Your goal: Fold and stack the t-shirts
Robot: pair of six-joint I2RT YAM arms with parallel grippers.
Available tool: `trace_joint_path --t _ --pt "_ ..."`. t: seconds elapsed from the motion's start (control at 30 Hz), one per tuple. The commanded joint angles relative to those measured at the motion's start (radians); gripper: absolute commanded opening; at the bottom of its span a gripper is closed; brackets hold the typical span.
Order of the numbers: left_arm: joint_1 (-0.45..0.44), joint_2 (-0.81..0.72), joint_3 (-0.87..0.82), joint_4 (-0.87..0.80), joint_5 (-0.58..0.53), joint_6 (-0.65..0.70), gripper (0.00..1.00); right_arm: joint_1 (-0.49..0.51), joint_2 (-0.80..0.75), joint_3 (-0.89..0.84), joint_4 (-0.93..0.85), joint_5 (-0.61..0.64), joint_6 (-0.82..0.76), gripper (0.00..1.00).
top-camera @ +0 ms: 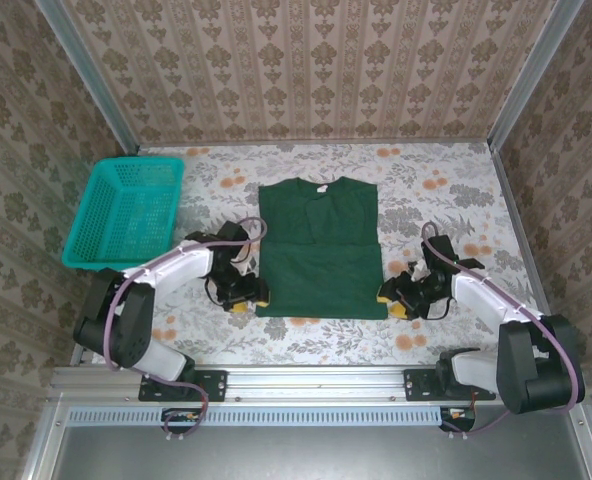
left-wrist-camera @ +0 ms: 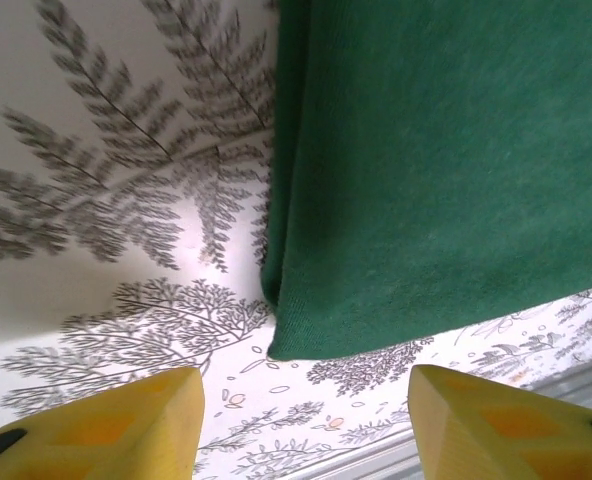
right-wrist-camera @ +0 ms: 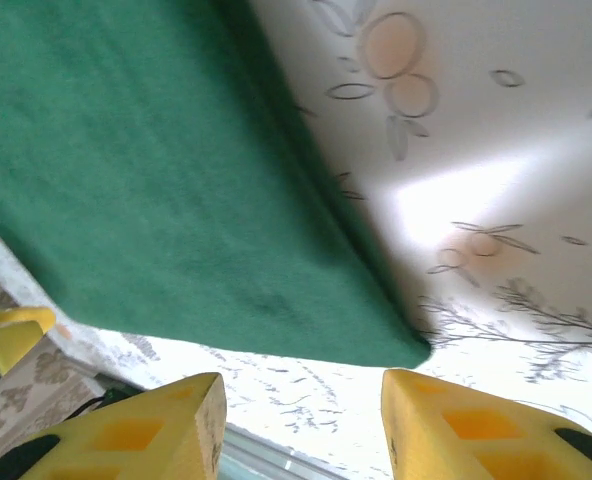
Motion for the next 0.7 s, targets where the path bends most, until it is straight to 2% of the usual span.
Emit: trace_joint_path --t 0.0,0.13,0.23,0.33,0.67 --pt "0.008 0.03 -0.03 0.017 0.09 -0.04 0.56 -0.005 0.024 0.002 -0.067 0.076 -0.038 0.46" --pt "0.016 0.07 -0.035 0.024 0.095 -0.043 0.56 -0.002 0.067 -0.001 -0.021 0.071 -0.038 0.46" --pt "0.018 0.098 -0.049 0.065 0.123 -0.043 0.5 0.007 0.102 0.0 -0.008 0.071 -0.054 0.46" --pt "0.019 0.119 -0.049 0.083 0.121 -0.036 0.49 0.019 0.128 0.011 -0.003 0.071 -0.071 0.45" --pt "0.019 0.191 -0.012 0.099 0.12 -0.015 0.43 0.064 0.16 0.038 0.003 0.128 -0.063 0.42"
